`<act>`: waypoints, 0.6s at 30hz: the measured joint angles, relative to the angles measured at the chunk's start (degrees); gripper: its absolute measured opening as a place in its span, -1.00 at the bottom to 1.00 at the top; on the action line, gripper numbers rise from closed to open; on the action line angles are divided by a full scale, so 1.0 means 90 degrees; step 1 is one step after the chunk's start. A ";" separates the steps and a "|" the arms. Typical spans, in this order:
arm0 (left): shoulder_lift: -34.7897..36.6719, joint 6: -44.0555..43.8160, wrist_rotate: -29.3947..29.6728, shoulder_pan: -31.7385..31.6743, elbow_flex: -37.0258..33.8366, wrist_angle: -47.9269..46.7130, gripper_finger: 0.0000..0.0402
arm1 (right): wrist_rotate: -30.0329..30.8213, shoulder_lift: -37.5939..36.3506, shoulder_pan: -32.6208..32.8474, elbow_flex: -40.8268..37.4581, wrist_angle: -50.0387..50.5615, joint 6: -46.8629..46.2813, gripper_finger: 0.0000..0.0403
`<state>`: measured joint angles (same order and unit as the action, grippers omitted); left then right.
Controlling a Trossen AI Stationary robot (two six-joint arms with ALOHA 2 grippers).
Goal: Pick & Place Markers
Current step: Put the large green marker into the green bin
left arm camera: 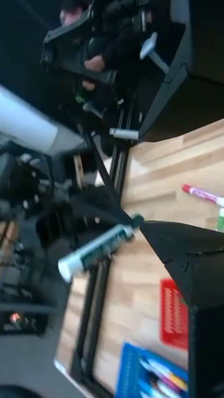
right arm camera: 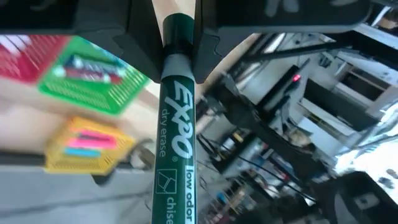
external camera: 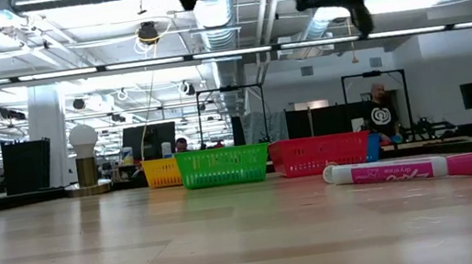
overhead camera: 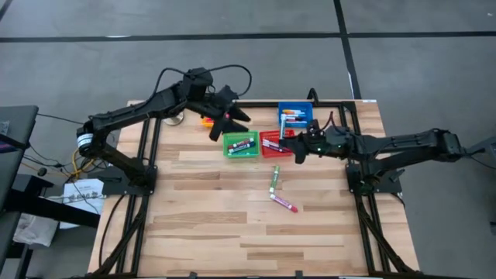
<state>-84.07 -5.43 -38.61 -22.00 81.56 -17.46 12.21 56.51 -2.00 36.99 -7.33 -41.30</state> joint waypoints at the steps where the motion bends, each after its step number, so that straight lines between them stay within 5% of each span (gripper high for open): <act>1: 0.0000 -0.0005 -0.0001 0.0092 0.0000 0.0090 0.09 | -0.0002 0.0090 0.0000 0.0000 -0.0221 0.0102 -0.72; 10: -0.0423 -0.0064 0.0750 0.0712 0.0000 0.0662 0.09 | -0.0093 0.0699 0.0264 0.0002 -0.1634 0.0816 -0.72; 18: -0.1087 -0.0948 0.0838 0.0729 -0.0002 0.1445 0.09 | -0.0041 0.0726 0.0532 0.0002 -0.1779 0.0996 -0.72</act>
<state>-93.85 -13.96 -31.07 -15.44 81.54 -4.45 11.84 63.05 2.79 37.01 -23.34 -32.34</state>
